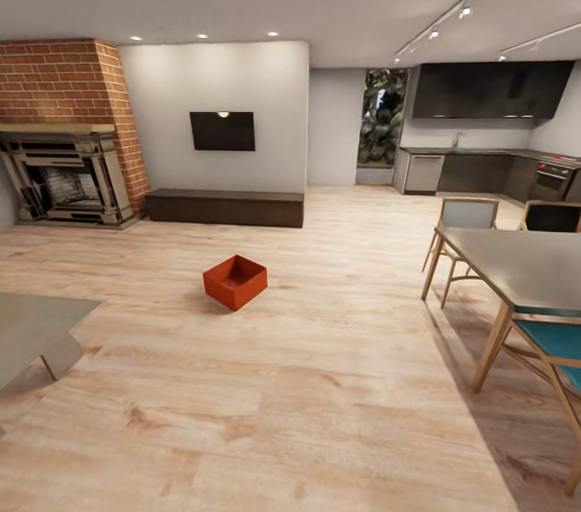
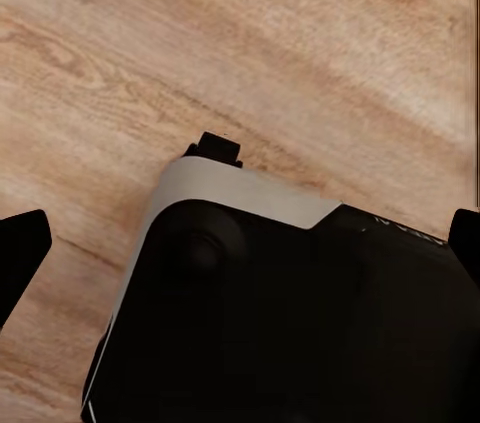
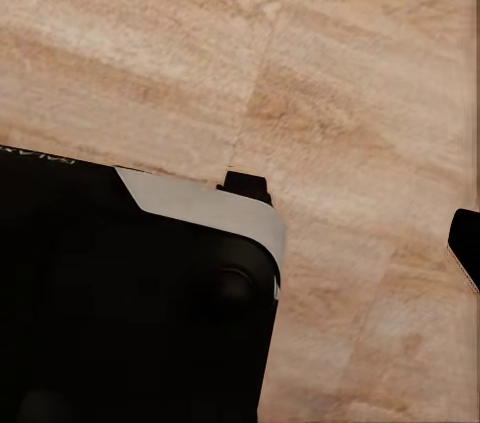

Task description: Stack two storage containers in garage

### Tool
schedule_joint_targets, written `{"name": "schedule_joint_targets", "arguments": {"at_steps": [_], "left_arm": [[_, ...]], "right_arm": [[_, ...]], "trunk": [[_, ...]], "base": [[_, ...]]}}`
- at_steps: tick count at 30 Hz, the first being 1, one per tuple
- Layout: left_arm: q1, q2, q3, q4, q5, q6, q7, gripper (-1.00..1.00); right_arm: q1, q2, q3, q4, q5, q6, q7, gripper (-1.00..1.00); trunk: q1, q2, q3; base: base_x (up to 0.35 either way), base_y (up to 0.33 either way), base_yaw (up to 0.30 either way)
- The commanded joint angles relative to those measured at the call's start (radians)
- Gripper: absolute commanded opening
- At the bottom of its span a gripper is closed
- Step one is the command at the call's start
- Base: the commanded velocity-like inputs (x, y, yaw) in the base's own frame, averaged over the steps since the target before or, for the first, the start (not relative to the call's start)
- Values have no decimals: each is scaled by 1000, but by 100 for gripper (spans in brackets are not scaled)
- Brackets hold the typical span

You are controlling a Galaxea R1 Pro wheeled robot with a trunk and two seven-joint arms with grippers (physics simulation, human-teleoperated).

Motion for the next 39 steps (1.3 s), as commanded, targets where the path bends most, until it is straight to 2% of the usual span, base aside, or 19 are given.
{"name": "schedule_joint_targets", "arguments": {"at_steps": [1,33,39], "left_arm": [[-1,0,-2,0,5,-2,3,100],[-1,-2,-2,0,5,-6,3,100],[-1,-2,-1,0,5,-6,3,100]], "right_arm": [[-2,1,8,3,-9,-6,-2,100],[-1,0,8,2,-9,-17,-2,100],[-2,1,8,2,-10,-18,-2,100]], "trunk": [[1,-1,-1],[1,-1,-1],[1,-1,-1]], "base": [[322,0,0],[322,0,0],[322,0,-205]]}}
